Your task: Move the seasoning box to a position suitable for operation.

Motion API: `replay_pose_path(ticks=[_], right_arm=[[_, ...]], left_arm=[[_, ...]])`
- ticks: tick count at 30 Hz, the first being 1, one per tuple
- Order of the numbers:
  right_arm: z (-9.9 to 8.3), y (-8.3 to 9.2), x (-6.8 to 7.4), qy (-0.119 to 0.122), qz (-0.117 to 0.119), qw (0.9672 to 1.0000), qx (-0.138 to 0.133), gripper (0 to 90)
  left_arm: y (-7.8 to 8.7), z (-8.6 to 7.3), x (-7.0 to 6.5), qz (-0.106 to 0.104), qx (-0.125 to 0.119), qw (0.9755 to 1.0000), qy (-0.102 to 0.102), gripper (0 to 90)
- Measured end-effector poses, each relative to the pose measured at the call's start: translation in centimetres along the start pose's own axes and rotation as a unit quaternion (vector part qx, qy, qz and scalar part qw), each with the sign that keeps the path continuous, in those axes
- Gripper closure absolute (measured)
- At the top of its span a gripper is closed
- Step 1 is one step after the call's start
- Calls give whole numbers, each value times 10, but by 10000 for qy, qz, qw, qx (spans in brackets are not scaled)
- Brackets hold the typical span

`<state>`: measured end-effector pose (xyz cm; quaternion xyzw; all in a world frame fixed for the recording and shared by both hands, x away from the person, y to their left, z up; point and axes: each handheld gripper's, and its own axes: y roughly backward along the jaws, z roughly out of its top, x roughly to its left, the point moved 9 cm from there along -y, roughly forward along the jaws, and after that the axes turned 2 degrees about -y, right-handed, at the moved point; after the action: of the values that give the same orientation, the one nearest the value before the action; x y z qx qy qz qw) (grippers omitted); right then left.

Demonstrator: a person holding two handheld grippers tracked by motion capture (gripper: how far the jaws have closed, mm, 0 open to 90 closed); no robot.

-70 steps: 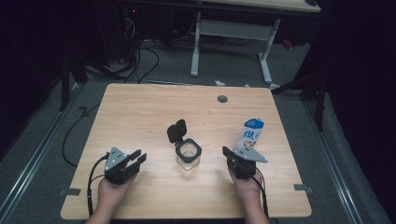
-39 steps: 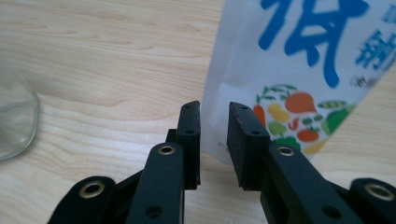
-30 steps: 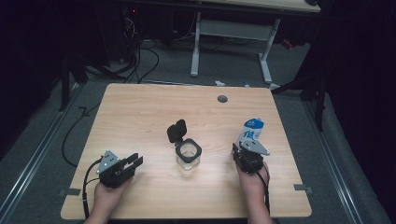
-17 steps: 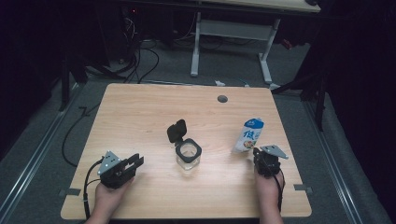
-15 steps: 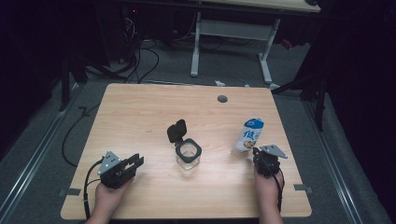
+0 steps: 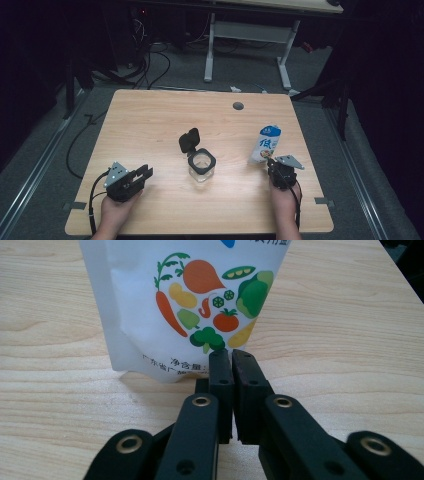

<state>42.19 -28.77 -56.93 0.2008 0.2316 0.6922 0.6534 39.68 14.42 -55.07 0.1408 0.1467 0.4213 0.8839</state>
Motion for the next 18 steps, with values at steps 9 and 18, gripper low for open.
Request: replay_pose_path(ticks=[9,18], right_arm=[[-2,-3,-1,-24,-8,10000,51,706],[-2,-8,-3,-38,-47,9999,106,736]], left_arm=[[0,-1,1,4,35,10000,2,710],[0,-1,1,17,39,10000,4,710]])
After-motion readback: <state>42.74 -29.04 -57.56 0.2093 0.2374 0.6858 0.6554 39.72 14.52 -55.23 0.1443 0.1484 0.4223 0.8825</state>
